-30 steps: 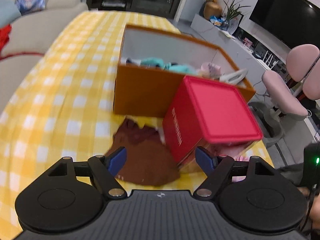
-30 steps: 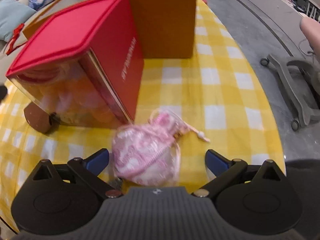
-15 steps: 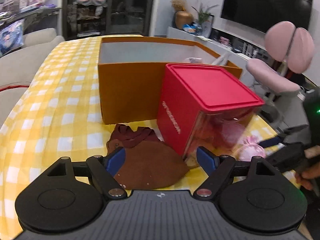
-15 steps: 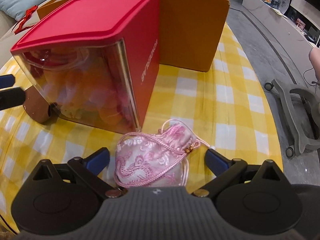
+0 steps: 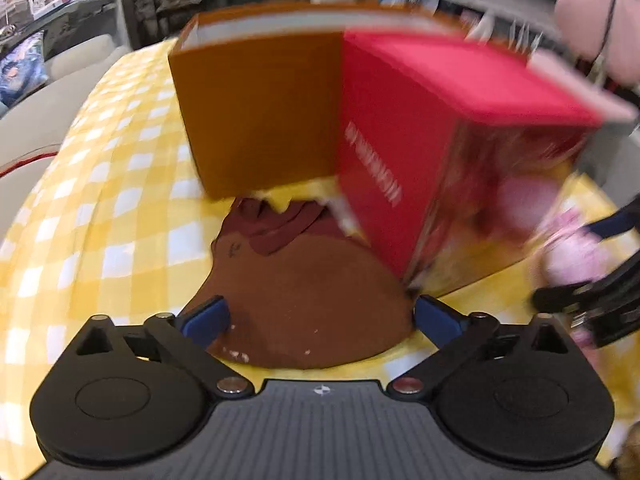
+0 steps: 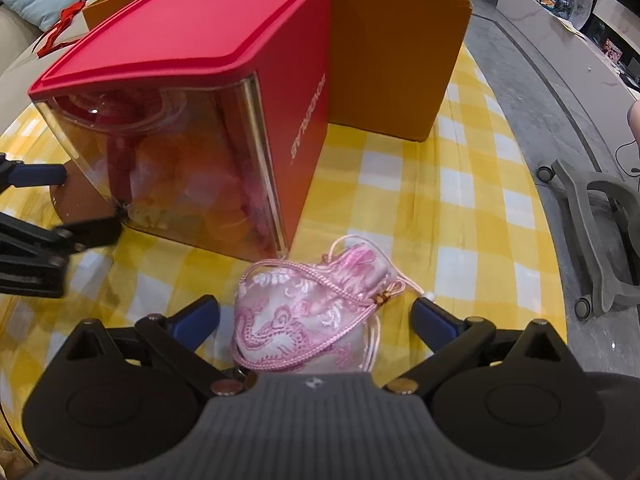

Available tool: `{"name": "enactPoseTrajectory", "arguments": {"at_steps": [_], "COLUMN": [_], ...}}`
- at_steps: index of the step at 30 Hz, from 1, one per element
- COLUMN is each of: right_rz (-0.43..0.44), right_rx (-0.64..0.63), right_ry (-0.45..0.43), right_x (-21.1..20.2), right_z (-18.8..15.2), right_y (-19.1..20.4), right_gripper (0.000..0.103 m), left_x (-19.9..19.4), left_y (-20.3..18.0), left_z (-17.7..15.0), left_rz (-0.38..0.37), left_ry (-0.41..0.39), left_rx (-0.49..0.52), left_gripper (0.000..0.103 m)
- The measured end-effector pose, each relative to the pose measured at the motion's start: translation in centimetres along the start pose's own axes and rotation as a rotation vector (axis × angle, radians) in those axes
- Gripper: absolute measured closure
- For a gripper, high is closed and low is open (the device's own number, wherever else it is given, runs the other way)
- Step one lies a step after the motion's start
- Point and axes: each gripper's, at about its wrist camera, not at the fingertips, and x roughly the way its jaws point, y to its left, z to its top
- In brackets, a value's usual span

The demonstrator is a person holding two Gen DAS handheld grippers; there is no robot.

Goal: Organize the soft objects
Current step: 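Grasp the brown cloth with the left gripper while the right grasps the pink embroidered pouch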

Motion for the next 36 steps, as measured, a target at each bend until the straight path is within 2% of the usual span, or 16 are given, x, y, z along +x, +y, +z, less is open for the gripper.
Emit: {"name": "enactPoseTrajectory", "arguments": {"at_steps": [4,6,13,17,18,19,21,22,24,26,28,29,31,33,35,36], "right_rz": [0.006,0.006,0.013,0.016,0.017,0.018,0.019,0.020,0.021,0.025,0.028,0.030,0.032,0.044,0.051,0.049], "right_rx": [-0.011,-0.012,-0.023,-0.029,-0.031,-0.032,-0.036,-0.036,-0.037,-0.044,-0.052,-0.056,-0.063,-0.083,-0.102,-0.099], "right_ry": [0.001,0.002,0.000,0.002,0.003,0.004,0.005,0.005,0.002,0.005,0.010,0.011,0.014,0.013,0.003,-0.001], "right_x": [-0.1,-0.1,-0.2,-0.3,-0.3,-0.3,-0.3,-0.3,-0.3,-0.4,-0.5,-0.5,-0.6,-0.9,-1.3,-1.5], "right_z": [-0.1,0.0,-0.1,-0.1,-0.1,-0.1,-0.1,-0.1,-0.1,-0.2,-0.3,-0.4,-0.4,-0.4,-0.3,-0.3], "right_y": [0.1,0.1,0.2,0.3,0.4,0.4,0.4,0.5,0.4,0.5,0.6,0.6,0.8,1.0,1.3,1.3], "right_gripper": [0.002,0.002,0.002,0.002,0.002,0.002,0.002,0.002,0.002,0.002,0.002,0.002,0.004,0.011,0.027,0.031], "left_x": [-0.3,-0.5,-0.5,-0.7,-1.0,-1.3,-1.9,-2.2,-3.1,-3.8,-4.6,-4.8,-5.1,-5.1,-5.3,-5.2], "left_y": [0.3,0.1,-0.2,-0.2,-0.1,0.0,0.5,0.8,1.7,1.8,1.7,1.8,2.9,3.6,3.6,3.5], "left_z": [-0.6,-1.2,-0.5,-1.5,-1.8,-1.9,-2.0,-1.9,-2.2,-2.8,-3.5,-3.7,-3.8,-4.1,-4.0,-3.9], "left_rz": [-0.018,-0.013,0.005,-0.009,-0.004,0.013,0.050,0.036,-0.023,-0.047,-0.060,-0.063,-0.094,-0.129,-0.145,-0.149], "left_ry": [-0.029,-0.045,-0.024,-0.093,-0.106,-0.116,-0.119,-0.114,-0.091,-0.070,-0.055,-0.051,-0.049,-0.056,-0.071,-0.071], "left_rx": [-0.022,-0.001,-0.035,-0.025,-0.038,-0.053,-0.092,-0.114,-0.127,-0.069,-0.003,0.001,-0.074,-0.150,-0.154,-0.147], "left_gripper": [0.000,0.000,0.000,0.000,0.009,0.028,0.048,0.060,0.073,0.079,0.095,0.095,0.096,0.097,0.097,0.097]}}
